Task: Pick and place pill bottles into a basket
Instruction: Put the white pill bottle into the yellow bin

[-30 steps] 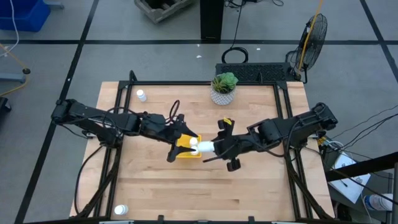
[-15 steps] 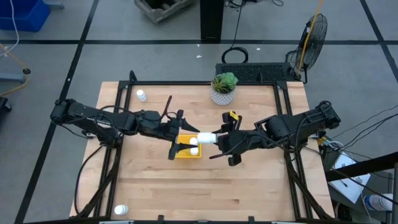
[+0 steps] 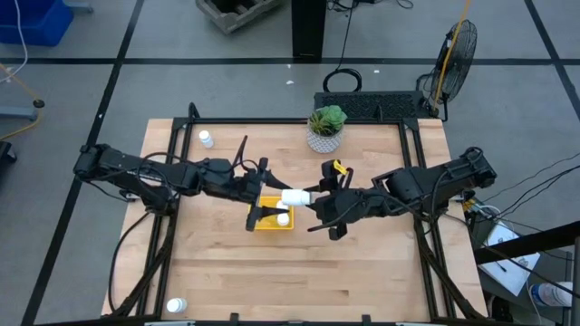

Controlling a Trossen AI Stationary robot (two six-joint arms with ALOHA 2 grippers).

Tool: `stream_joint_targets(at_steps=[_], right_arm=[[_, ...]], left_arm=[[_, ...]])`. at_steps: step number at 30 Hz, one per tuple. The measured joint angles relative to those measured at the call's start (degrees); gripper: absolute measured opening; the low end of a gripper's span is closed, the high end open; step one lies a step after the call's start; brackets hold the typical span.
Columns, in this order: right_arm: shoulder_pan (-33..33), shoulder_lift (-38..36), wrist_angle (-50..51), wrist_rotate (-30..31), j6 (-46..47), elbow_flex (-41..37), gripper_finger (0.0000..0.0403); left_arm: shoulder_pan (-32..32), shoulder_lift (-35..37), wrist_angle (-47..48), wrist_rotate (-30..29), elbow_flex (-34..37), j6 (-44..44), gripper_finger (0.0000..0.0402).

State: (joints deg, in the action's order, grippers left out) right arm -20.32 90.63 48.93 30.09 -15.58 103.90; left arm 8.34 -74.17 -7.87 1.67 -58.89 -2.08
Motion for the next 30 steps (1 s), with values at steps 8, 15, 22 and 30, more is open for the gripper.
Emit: stream_joint_targets(at_steps=[8,15,22,30], right_arm=[[0.1,0.0,-0.4,-0.6,-0.3,-0.1,0.0146],[1.4,0.0,-2.9,-5.0,-0.1,-3.0,0.0146],[3.0,0.0,-8.1,-7.9,-0.6,-6.9,0.0146],[4.2,0.0,-13.5,-10.9,-0.7,-10.7,0.0146]], left_arm=[[0.0,-0.1,0.9,1.4,0.0,0.5,0.0271],[0.0,-0.2,7.7,5.5,0.0,1.1,0.0271],[0.0,-0.2,13.0,5.5,0.0,1.1,0.0271],[0.0,-0.2,16.2,5.4,0.0,1.3,0.0273]])
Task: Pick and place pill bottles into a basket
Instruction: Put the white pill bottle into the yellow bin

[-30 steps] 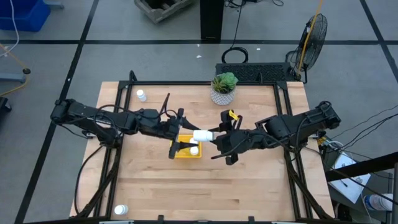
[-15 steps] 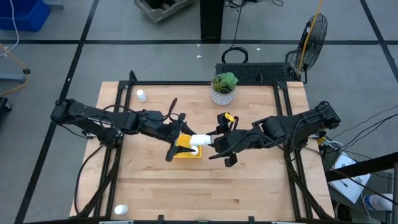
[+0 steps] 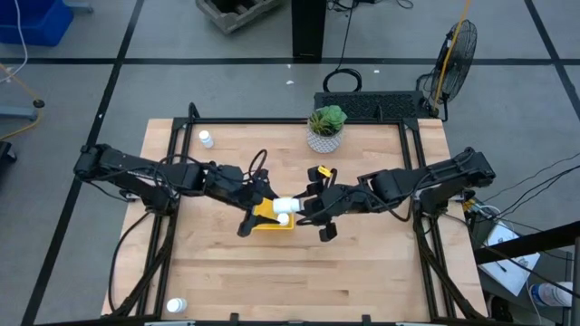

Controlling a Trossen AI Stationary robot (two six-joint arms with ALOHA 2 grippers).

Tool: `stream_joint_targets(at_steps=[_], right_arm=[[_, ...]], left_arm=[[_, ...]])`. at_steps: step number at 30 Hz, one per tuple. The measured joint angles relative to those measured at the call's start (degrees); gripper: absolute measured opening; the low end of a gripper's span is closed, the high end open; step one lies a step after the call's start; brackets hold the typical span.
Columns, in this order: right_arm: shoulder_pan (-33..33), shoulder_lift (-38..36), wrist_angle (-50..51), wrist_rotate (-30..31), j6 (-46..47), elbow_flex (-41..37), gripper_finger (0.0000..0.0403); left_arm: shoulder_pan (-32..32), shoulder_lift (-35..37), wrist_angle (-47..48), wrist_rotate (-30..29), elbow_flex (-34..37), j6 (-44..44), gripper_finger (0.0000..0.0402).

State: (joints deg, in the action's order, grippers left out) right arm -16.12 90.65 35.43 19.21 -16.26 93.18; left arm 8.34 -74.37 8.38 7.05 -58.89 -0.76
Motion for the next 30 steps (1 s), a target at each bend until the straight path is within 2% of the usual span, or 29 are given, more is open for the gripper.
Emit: stream_joint_targets(at_steps=[6,14,19,25,30], right_arm=[[0.0,0.0,-5.3,-4.1,0.4,-3.4,0.0146],[0.4,0.0,-10.4,-4.5,0.8,-7.8,0.0146],[0.8,0.0,-14.0,-7.3,0.6,-10.3,0.0146],[0.8,0.0,-15.4,-7.3,0.6,-11.5,0.0146],[0.9,0.0,-15.5,-6.7,-0.1,-11.6,0.0146]], left_arm=[[0.0,0.0,3.4,-2.3,0.0,-0.5,0.0273],[0.9,0.0,5.3,-2.7,0.0,1.0,0.0273],[1.3,0.0,5.4,-2.4,0.0,2.1,0.0273],[1.3,0.0,4.2,-2.5,0.0,3.2,0.0273],[1.3,-0.1,2.5,-5.1,0.0,6.9,0.0273]])
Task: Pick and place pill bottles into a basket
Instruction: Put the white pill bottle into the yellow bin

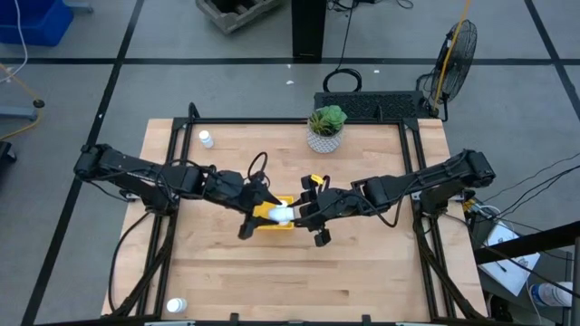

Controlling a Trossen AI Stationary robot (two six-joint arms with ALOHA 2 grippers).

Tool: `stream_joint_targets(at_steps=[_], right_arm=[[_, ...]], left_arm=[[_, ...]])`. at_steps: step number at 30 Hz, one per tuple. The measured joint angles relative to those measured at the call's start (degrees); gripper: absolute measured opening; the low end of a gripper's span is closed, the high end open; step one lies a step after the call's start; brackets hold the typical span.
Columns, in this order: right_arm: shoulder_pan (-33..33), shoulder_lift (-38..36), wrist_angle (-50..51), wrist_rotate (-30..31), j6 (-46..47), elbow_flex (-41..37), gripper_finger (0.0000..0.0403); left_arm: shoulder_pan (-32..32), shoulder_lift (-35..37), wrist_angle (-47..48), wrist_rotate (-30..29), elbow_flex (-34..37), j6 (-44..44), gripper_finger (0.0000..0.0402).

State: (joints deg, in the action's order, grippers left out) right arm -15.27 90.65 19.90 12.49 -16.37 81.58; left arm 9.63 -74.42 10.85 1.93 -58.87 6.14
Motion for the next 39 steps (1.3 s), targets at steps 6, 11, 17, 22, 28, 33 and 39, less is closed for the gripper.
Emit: stream_joint_targets(at_steps=[6,11,17,22,28,33,39], right_arm=[[0.8,0.0,0.3,2.3,-1.1,0.0,0.0146],[1.7,0.1,1.0,3.1,-1.4,0.0,0.0146],[1.9,0.0,2.2,3.7,-1.6,0.0,0.0146],[2.2,0.0,2.3,3.8,-1.7,0.0,0.0146],[2.2,0.0,2.2,3.7,-2.2,0.0,0.0146],[2.2,0.0,2.2,3.7,-2.3,0.0,0.0146],[2.2,0.0,2.2,3.7,-2.3,0.0,0.0146]], left_arm=[[-0.1,-1.5,-2.8,-2.3,0.0,2.4,0.0273],[-0.1,-2.4,-2.5,-5.0,0.0,3.0,0.0273],[0.2,-2.5,-1.7,-5.0,0.0,3.3,0.0273],[0.2,-2.5,-1.1,-5.3,0.0,3.2,0.0273],[0.2,-2.5,1.1,-5.2,0.0,3.3,0.0273],[0.2,-2.5,1.3,-5.0,0.0,3.5,0.0273],[0.2,-2.5,4.1,-5.0,0.0,4.3,0.0263]])
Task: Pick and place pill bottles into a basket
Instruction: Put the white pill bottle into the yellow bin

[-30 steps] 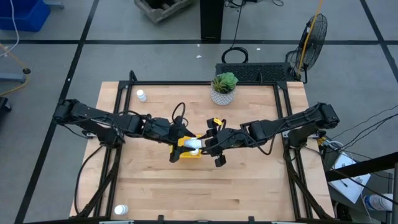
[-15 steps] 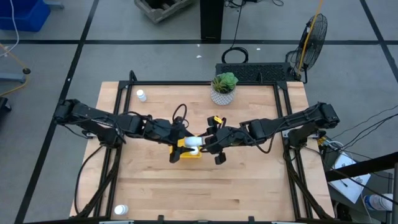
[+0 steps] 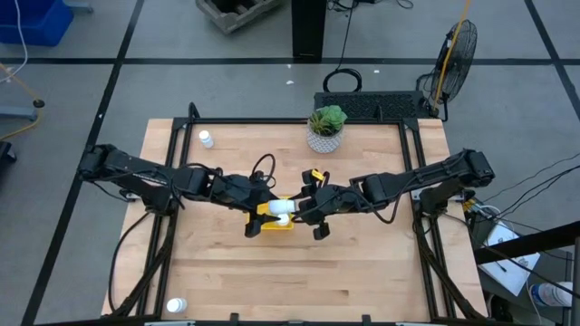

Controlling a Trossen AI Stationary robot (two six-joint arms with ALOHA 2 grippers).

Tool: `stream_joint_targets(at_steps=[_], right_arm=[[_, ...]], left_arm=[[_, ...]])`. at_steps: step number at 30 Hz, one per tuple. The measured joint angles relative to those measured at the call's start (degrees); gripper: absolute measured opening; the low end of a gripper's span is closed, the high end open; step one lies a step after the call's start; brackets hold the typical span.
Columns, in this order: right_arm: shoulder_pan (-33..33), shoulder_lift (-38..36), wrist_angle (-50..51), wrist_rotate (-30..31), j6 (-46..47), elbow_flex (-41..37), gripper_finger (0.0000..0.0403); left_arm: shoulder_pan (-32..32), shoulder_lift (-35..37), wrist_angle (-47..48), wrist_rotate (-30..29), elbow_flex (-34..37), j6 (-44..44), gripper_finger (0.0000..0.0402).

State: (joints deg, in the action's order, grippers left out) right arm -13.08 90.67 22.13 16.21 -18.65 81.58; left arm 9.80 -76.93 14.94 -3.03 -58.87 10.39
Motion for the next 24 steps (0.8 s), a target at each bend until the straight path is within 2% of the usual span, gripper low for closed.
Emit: stream_joint_targets(at_steps=[8,13,19,24], right_arm=[[0.0,0.0,0.0,-0.2,0.2,0.0,0.0146],[0.1,-0.1,0.0,-1.4,0.4,0.0,0.0146],[0.2,-0.1,-0.1,-1.8,0.8,0.0,0.0146],[0.2,-0.1,0.0,-1.9,0.7,0.0,0.0146]], left_arm=[[0.2,0.0,-0.1,0.4,0.0,0.2,0.0174],[0.4,0.0,-1.0,0.4,0.0,0.3,0.0177],[0.9,0.0,-2.1,0.6,-0.5,-1.1,0.0245],[0.9,0.0,-2.1,1.5,-0.5,-1.1,0.0248]])
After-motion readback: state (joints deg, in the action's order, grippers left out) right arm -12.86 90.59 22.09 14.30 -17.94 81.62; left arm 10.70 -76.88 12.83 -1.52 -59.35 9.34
